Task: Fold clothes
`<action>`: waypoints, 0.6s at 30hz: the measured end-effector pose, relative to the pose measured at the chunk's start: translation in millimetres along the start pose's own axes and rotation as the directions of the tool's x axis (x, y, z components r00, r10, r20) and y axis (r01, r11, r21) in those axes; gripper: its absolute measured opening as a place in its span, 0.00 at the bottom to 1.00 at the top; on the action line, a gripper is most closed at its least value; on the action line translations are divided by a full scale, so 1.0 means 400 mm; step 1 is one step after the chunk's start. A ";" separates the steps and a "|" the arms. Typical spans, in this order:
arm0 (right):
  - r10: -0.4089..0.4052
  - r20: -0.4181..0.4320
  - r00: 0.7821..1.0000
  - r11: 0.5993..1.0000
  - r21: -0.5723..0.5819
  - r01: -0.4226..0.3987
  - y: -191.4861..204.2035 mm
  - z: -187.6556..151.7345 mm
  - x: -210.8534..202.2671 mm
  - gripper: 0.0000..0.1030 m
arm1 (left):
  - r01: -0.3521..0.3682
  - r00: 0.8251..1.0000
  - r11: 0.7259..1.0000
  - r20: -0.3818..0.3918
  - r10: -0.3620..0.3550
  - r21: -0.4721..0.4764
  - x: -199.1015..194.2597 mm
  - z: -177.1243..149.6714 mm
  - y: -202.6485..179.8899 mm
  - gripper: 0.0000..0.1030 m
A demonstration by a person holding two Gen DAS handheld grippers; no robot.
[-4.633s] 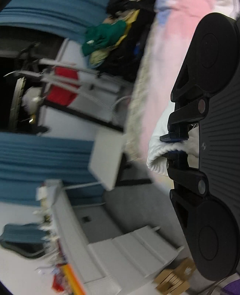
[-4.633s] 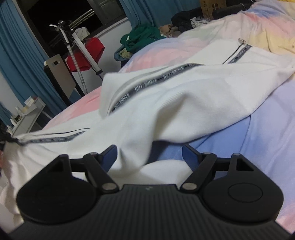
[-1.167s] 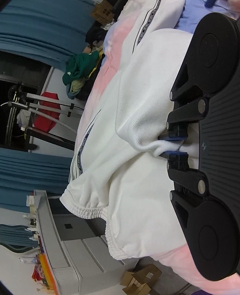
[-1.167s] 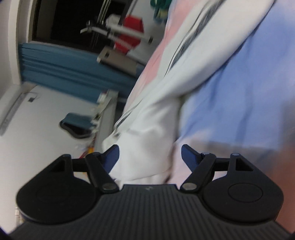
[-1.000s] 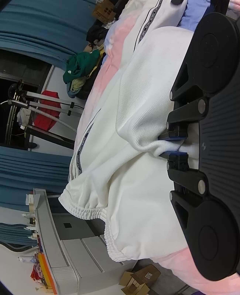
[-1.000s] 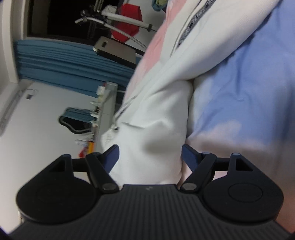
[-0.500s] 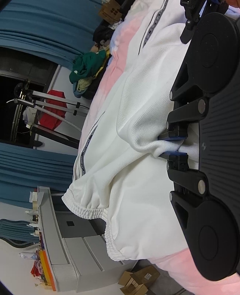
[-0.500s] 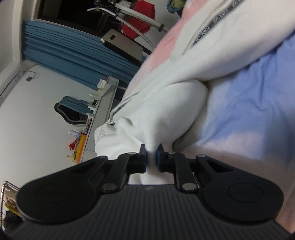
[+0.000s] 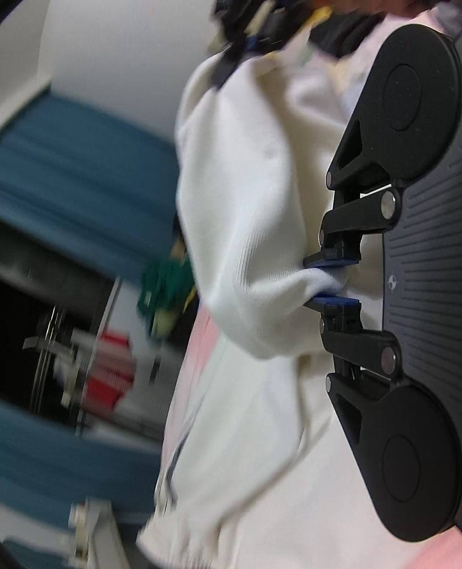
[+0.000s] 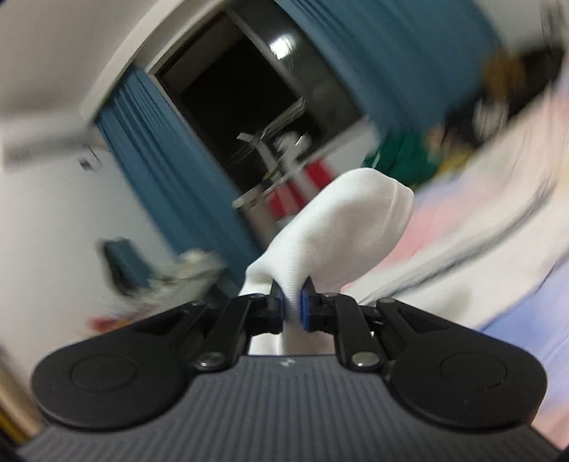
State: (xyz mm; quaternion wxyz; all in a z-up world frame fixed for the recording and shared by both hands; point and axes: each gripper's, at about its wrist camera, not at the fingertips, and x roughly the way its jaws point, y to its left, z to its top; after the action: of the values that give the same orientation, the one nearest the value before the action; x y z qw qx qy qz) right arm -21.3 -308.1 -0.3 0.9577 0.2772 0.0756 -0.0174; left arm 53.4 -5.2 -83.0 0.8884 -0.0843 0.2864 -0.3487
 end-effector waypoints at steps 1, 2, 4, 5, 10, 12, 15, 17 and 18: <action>-0.041 0.014 0.999 0.997 -0.071 0.042 0.006 0.002 -0.008 0.13 | 0.012 1.000 1.000 -0.015 -0.012 0.008 0.012 -0.013 -0.013 0.17; -0.077 0.011 0.997 0.989 -0.126 0.078 0.010 -0.001 0.002 0.13 | 0.007 0.999 1.000 -0.031 -0.006 0.018 0.024 -0.024 -0.023 0.17; -0.122 -0.047 0.991 0.980 -0.162 0.113 0.001 -0.027 0.044 0.13 | -0.057 0.995 0.997 -0.074 0.061 0.055 0.057 -0.048 -0.033 0.17; -0.138 -0.091 0.986 0.979 -0.161 0.123 -0.013 -0.045 0.068 0.13 | -0.101 0.989 0.992 -0.102 0.108 0.077 0.075 -0.058 -0.030 0.17; -0.148 -0.323 0.935 0.989 -0.054 0.138 -0.076 -0.147 0.189 0.15 | -0.208 0.957 0.978 -0.200 0.208 0.022 0.127 -0.081 0.031 0.19; -0.133 -0.346 0.929 0.990 0.008 0.144 -0.087 -0.170 0.199 0.16 | -0.206 0.958 0.979 -0.202 0.202 0.002 0.126 -0.078 0.036 0.19; -0.065 -0.272 0.960 0.972 0.200 0.123 -0.126 -0.151 0.167 0.32 | -0.198 0.962 0.978 -0.207 0.180 -0.068 0.126 -0.075 0.060 0.19; -0.047 -0.161 0.986 0.928 0.358 0.103 -0.172 -0.122 0.125 0.64 | -0.188 0.965 0.972 -0.212 0.156 -0.144 0.126 -0.070 0.089 0.18; -0.067 -0.107 0.992 0.903 0.416 0.106 -0.192 -0.106 0.101 0.70 | -0.182 0.967 0.967 -0.212 0.143 -0.179 0.125 -0.063 0.108 0.18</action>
State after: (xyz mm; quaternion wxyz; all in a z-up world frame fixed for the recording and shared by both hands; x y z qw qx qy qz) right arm 7.2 -350.1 -82.3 0.8694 0.4738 0.1254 -0.0635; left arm 93.2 -5.2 -141.3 0.8685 -0.1128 0.4123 -0.2510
